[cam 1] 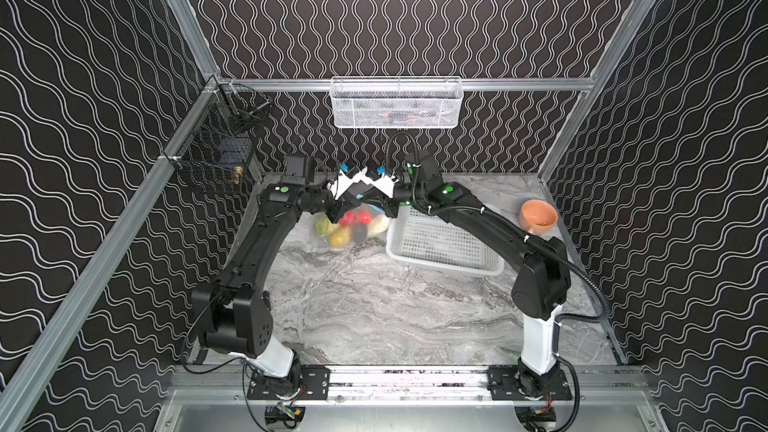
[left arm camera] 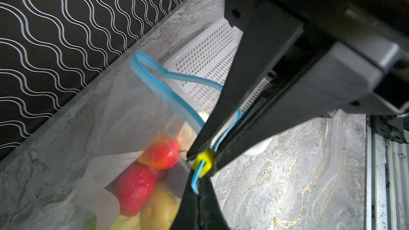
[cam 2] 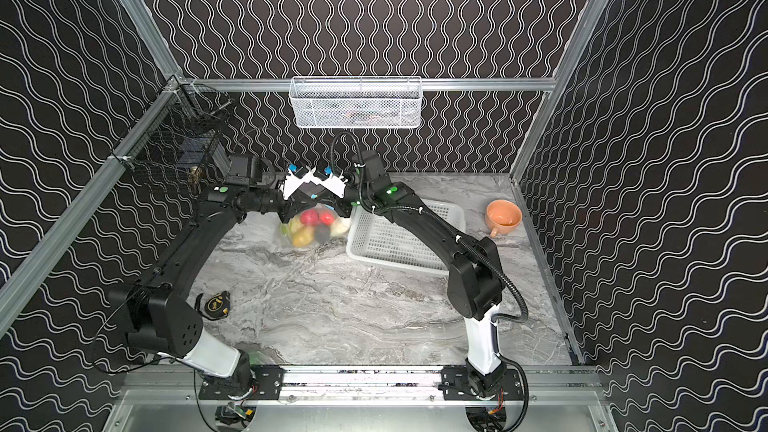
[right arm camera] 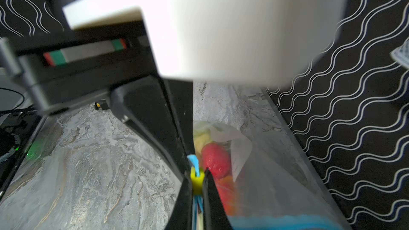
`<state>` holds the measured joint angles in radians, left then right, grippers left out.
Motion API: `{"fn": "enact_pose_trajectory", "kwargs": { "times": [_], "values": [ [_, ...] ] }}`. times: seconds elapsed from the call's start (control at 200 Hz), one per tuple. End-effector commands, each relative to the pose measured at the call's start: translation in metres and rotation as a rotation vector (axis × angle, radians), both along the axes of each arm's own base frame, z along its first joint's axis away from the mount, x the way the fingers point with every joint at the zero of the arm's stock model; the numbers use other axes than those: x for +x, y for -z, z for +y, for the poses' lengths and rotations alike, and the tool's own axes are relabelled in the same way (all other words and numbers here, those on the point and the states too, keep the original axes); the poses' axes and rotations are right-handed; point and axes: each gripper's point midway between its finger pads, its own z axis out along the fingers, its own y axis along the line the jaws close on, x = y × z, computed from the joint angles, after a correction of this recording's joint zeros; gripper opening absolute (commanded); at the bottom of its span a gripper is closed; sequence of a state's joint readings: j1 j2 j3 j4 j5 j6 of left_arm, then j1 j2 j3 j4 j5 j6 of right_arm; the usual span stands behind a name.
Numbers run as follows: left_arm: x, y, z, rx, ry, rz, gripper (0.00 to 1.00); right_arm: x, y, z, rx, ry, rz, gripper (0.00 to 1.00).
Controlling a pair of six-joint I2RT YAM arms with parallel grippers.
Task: Place the food in the zip-top bag and seal the zipper
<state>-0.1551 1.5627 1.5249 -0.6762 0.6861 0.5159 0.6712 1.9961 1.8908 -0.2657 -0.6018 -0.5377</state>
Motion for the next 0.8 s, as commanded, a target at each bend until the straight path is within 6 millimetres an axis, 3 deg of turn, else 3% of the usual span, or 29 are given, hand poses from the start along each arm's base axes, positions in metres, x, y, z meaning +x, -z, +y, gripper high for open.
{"fn": "enact_pose_trajectory", "kwargs": {
  "times": [0.0,0.125,0.375,0.791],
  "values": [
    [0.002,-0.028,-0.007,-0.085,-0.023,-0.004,0.00,0.000,0.010,-0.002,-0.051,-0.017,0.009,0.00],
    [0.005,-0.043,-0.004,-0.096,-0.059,-0.036,0.00,0.004,0.010,-0.002,-0.053,-0.006,0.004,0.00],
    [0.003,-0.052,-0.002,-0.087,-0.065,-0.051,0.00,0.010,0.015,-0.007,-0.076,0.023,-0.016,0.02],
    [-0.003,-0.043,0.005,-0.021,-0.063,-0.064,0.00,0.027,0.022,-0.017,-0.116,0.055,-0.019,0.03]
  ]
}}
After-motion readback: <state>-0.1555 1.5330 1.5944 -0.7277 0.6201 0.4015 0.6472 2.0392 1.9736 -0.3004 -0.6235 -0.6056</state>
